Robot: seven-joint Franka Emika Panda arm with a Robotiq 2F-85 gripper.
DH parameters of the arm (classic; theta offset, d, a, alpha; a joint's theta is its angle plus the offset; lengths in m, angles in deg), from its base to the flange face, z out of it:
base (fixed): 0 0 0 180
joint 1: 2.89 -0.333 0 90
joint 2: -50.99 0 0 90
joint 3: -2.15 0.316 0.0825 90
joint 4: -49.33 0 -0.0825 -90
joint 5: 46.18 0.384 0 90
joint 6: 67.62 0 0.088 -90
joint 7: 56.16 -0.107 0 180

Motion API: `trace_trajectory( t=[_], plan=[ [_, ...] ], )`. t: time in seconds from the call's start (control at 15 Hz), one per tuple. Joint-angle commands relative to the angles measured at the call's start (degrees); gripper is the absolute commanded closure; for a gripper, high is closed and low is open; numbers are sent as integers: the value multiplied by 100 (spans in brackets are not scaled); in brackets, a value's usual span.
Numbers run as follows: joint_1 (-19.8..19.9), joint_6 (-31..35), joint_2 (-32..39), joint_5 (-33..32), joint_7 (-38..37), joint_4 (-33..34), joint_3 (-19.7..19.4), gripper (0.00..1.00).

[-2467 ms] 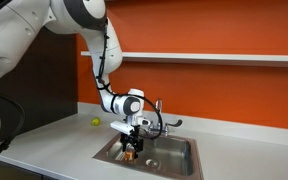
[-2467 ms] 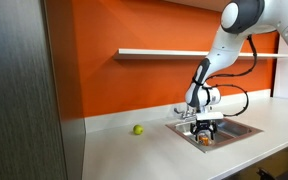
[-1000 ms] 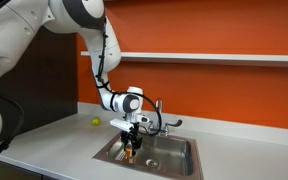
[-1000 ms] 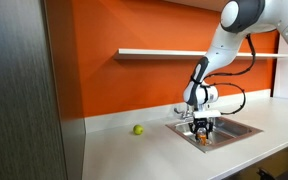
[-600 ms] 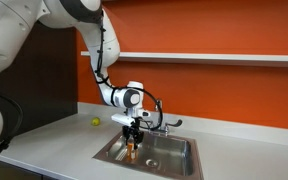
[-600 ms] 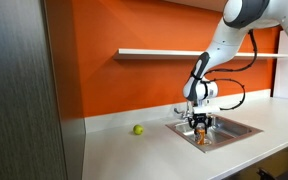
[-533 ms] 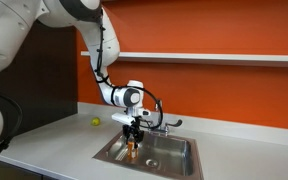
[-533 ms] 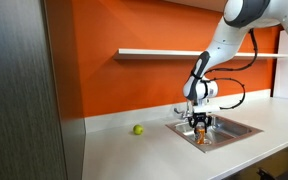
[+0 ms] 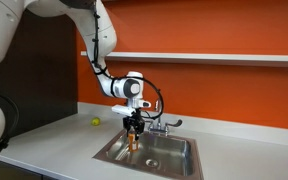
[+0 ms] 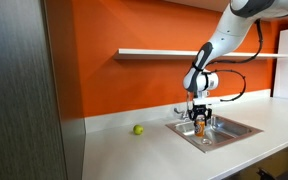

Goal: Put the can on the left counter

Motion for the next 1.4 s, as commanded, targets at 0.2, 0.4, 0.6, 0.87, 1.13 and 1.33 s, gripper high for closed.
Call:
trace_trajectory(
  t=[0.2,0.4,0.6,0.87,1.13,1.33],
  plan=[
    [-123,-509,-991,-87,-7,-551,28,62],
    [-201,-738,-1412,-99,17,-771,96,62],
    [-310,-1051,-1843,-111,7,-957,203,62],
    [-485,-1436,-2255,-131,31,-1107,430,62],
    [-715,-1626,-2431,-130,19,-1137,726,62],
    [-893,-1635,-2392,-88,25,-1088,942,62]
  ],
)
